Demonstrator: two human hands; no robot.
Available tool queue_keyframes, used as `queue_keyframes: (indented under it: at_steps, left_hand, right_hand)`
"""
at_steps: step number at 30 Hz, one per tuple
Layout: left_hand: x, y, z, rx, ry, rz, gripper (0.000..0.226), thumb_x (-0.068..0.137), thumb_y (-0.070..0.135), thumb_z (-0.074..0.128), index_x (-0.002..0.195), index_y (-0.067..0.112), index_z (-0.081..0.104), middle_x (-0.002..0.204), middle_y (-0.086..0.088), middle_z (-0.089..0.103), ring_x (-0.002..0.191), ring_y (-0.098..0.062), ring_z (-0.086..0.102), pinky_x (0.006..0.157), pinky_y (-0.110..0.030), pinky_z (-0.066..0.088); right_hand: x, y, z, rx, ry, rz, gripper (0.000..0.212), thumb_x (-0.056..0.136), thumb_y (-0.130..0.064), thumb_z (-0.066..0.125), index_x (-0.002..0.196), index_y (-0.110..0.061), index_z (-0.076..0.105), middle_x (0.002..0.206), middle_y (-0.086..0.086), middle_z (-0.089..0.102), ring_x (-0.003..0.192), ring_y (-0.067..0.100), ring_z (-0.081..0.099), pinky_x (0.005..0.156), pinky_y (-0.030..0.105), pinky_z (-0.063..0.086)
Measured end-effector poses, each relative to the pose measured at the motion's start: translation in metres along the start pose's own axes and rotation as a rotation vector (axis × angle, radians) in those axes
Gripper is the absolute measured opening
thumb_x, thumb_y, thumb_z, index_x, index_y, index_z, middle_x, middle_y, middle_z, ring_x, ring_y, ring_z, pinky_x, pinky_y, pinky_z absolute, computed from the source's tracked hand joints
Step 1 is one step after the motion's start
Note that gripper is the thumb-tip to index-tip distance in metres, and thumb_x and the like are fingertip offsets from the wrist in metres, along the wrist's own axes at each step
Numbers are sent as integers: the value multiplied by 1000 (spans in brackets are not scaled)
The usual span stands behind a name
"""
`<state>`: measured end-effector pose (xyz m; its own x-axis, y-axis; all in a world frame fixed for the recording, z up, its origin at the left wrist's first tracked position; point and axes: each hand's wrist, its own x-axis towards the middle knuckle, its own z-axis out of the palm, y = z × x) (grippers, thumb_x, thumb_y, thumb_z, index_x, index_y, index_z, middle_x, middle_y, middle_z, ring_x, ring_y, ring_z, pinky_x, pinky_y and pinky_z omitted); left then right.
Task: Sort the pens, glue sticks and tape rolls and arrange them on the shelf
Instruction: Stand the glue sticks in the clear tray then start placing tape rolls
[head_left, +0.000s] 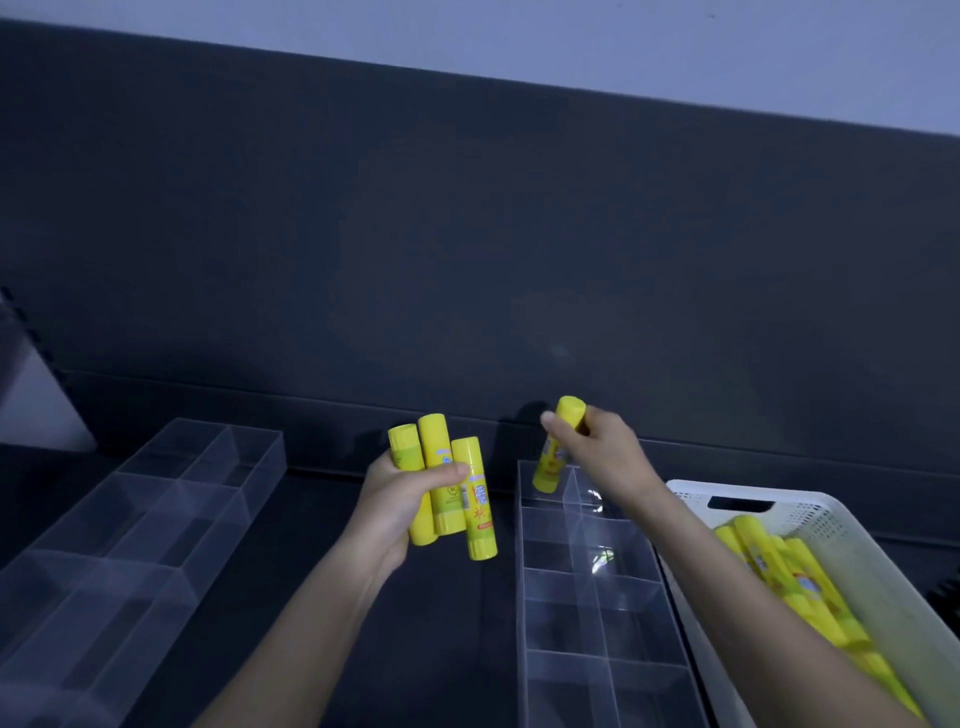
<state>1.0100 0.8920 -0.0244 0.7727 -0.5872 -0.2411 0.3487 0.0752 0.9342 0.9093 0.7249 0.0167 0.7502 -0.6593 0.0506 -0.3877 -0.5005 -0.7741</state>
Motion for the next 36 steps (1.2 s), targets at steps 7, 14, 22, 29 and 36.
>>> queue_keyframes:
  at_steps: [7, 14, 22, 29, 36]
  left_hand:
    - [1, -10, -6, 58, 9, 13, 19, 72, -1, 73, 87, 6, 65, 75, -4, 71, 70, -20, 69, 64, -35, 55]
    - [3, -14, -1, 85, 13, 2, 24, 71, 0, 74, 93, 3, 64, 81, -8, 70, 76, -25, 68, 70, -39, 55]
    - [1, -9, 15, 126, -14, 25, 34, 70, 0, 75, 101, 0, 63, 85, -7, 70, 79, -23, 68, 69, -36, 54]
    - [-2, -5, 49, 137, -166, 66, 22, 76, -3, 69, 96, 2, 60, 80, -6, 71, 67, -15, 69, 60, -29, 54]
    - [2, -9, 38, 177, -102, 49, 16, 80, 4, 68, 95, 6, 63, 88, -8, 66, 85, -24, 63, 75, -36, 52]
  right_hand:
    - [12, 40, 37, -307, -49, 40, 18, 84, -17, 63, 97, -6, 58, 95, 14, 66, 79, 24, 55, 66, 26, 39]
    - [15, 45, 38, -308, -37, 37, 20, 80, -15, 66, 96, -7, 57, 85, 6, 58, 77, 22, 54, 64, 26, 39]
    - [-7, 29, 11, -127, 57, -47, 23, 77, -18, 73, 96, -7, 67, 88, 5, 70, 86, 18, 65, 83, 32, 51]
    - [-30, 19, 0, 130, -329, -78, 7, 76, -15, 72, 75, -15, 66, 77, 2, 69, 74, 11, 61, 78, 35, 50]
    - [1, 41, -29, 144, 11, -24, 5, 73, -11, 70, 71, -10, 65, 75, 2, 71, 70, 16, 63, 71, 28, 48]
